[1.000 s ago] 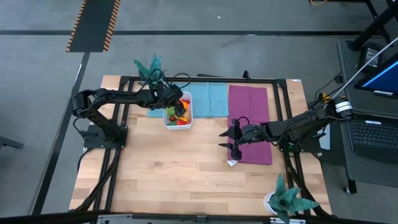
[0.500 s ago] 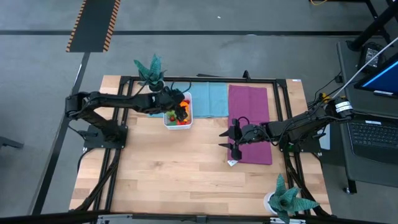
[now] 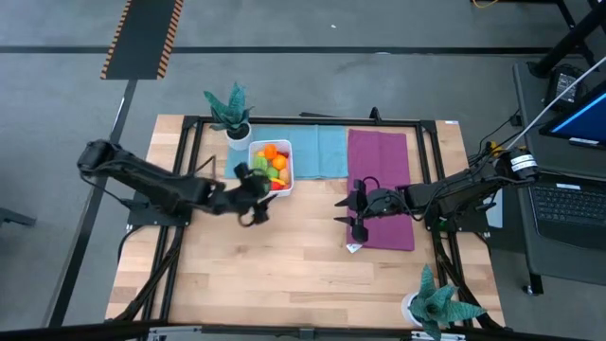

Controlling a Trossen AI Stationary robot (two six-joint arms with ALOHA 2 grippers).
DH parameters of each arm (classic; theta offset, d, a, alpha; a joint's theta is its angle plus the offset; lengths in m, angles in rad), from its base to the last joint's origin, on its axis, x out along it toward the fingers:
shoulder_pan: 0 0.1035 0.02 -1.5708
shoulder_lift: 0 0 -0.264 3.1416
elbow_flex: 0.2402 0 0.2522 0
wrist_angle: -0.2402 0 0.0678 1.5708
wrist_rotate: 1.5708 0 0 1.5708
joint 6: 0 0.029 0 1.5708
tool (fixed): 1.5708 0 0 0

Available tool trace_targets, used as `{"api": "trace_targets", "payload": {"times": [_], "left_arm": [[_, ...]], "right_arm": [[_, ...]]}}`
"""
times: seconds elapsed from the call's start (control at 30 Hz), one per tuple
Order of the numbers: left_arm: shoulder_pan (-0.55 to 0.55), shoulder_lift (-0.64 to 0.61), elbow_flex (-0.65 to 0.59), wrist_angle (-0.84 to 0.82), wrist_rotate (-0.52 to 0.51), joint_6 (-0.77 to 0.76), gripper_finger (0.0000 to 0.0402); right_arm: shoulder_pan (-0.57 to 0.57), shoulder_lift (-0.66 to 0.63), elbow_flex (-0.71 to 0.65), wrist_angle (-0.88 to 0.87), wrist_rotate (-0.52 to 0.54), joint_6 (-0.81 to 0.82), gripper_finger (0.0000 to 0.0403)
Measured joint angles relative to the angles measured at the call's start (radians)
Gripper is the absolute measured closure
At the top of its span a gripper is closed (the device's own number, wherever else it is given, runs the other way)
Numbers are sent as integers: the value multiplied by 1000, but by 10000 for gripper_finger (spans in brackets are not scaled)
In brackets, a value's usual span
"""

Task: Pick and placing Produce into tupperware
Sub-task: Return to Home Position

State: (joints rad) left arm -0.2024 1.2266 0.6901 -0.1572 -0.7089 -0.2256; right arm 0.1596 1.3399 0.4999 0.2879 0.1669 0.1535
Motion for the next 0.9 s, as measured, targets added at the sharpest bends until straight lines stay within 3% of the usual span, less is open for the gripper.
{"api": "trace_targets", "payload": {"times": [0.2, 0.33, 0.47, 0.63, 0.77, 0.9], "left_arm": [[-158, -199, -153, 154, 2, 87, 146], [-197, -357, -253, 239, 23, 180, 141], [-194, -550, -377, 250, 36, 191, 141], [-168, -797, -538, 383, 170, 298, 140], [-130, -959, -605, 416, 230, 365, 140], [-79, -1058, -634, 375, 286, 406, 140]], "right_arm": [[2, 0, 0, 23, -1, 29, 190], [2, 0, 0, 107, -2, 35, 190], [5, 0, 0, 158, -27, 61, 190], [6, 0, 0, 168, -98, 56, 190], [6, 0, 0, 200, -127, 79, 190], [6, 0, 0, 291, -233, 66, 190]]}}
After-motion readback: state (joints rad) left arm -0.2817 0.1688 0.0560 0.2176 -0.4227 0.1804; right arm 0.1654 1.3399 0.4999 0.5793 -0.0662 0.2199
